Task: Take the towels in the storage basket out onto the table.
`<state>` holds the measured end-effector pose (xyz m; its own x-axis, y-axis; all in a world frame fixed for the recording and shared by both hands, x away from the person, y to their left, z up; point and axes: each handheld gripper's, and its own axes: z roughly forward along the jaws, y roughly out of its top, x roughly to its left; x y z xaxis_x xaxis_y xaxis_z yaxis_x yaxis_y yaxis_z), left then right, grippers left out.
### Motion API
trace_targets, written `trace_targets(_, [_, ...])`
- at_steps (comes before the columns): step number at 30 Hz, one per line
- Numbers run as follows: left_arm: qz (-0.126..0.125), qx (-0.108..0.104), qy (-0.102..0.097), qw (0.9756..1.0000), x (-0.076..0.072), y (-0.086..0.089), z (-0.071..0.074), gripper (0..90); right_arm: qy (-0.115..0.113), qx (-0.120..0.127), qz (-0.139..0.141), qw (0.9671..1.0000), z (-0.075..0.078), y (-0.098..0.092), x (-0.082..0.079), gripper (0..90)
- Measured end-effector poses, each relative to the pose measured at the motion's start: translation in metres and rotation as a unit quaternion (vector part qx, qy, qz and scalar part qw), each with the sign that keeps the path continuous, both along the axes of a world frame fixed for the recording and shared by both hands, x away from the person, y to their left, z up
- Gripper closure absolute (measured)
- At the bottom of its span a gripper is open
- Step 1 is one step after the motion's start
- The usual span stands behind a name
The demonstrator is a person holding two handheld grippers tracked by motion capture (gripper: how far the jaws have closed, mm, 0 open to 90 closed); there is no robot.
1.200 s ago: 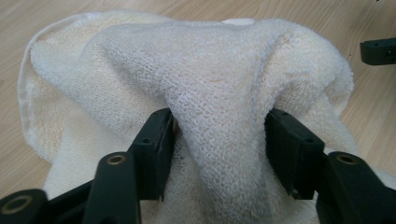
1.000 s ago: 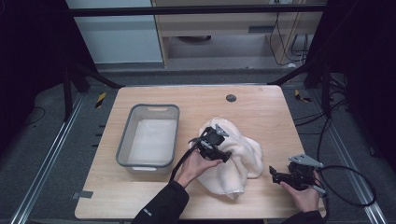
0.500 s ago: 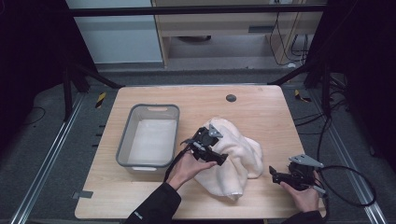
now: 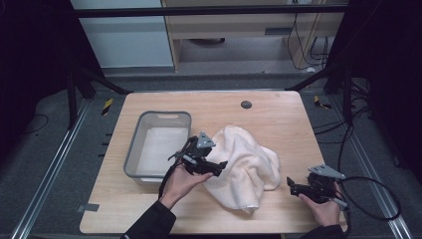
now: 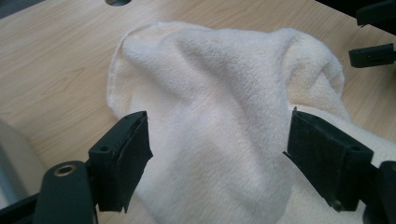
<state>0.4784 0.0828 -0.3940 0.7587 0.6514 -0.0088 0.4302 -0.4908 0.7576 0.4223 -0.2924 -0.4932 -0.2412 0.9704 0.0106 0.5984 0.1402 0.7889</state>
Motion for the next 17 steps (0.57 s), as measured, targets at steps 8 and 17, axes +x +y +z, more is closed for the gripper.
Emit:
trace_targets(8, [0.027,-0.018,-0.025,0.9992,-0.012,0.033,0.002,20.5,0.000,0.000,0.000,1.0000,0.000,0.000,0.000,2.5])
trace_targets(17, [0.058,-0.046,-0.052,0.9959,-0.028,0.070,0.003,20.1,-0.002,0.003,-0.002,1.0000,0.000,0.000,-0.001,2.4])
